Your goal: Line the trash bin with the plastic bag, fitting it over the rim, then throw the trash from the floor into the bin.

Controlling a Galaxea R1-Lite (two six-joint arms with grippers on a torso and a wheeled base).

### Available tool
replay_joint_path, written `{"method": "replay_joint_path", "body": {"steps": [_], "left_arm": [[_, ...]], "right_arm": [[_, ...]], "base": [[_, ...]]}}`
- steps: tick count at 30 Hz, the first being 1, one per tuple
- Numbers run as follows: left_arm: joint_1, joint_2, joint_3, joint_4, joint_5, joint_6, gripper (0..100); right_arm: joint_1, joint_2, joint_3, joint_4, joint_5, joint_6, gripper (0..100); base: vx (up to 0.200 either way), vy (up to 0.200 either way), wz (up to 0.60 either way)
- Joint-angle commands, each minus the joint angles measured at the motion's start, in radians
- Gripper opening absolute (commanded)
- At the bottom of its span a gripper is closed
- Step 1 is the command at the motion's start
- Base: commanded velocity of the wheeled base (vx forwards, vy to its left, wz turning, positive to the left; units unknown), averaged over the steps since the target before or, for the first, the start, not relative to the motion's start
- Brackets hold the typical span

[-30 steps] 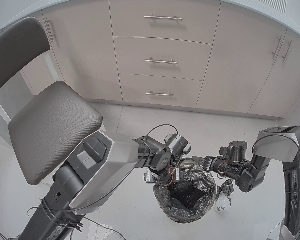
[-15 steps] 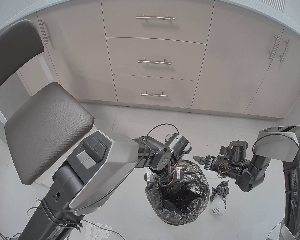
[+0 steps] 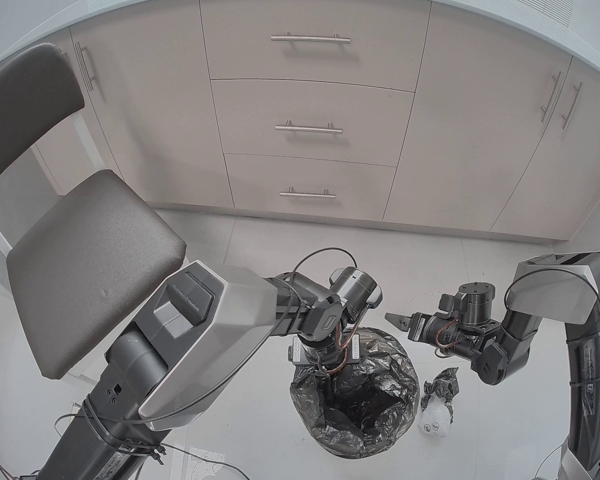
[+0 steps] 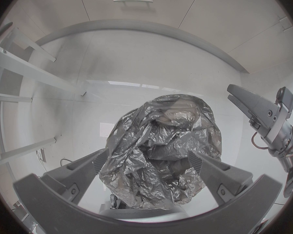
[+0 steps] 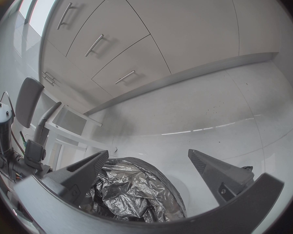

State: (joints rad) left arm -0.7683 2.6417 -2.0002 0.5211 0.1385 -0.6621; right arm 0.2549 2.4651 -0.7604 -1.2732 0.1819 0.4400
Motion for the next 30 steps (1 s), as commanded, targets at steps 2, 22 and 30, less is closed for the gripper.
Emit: {"method": "replay_joint_path", "body": {"steps": [2, 22, 30], "left_arm": [[0.004, 0.011, 0.0, -0.001, 0.016, 0.012, 100], [0.07, 0.072, 0.0, -0.013, 0.119, 0.045, 100], [0.061, 0.04, 0.0, -0.012, 0.108, 0.035, 100]], "right_arm": [[0.003, 0.002, 0.003, 0.0, -0.001, -0.001, 100], [0.009, 0.015, 0.02, -0.061, 0.001, -0.003, 100], [0.009, 0.017, 0.02, -0.061, -0.001, -0.003, 100]], "base": [[0.0, 0.0, 0.0], [0.0, 0.0, 0.0], [0.0, 0.0, 0.0]]}}
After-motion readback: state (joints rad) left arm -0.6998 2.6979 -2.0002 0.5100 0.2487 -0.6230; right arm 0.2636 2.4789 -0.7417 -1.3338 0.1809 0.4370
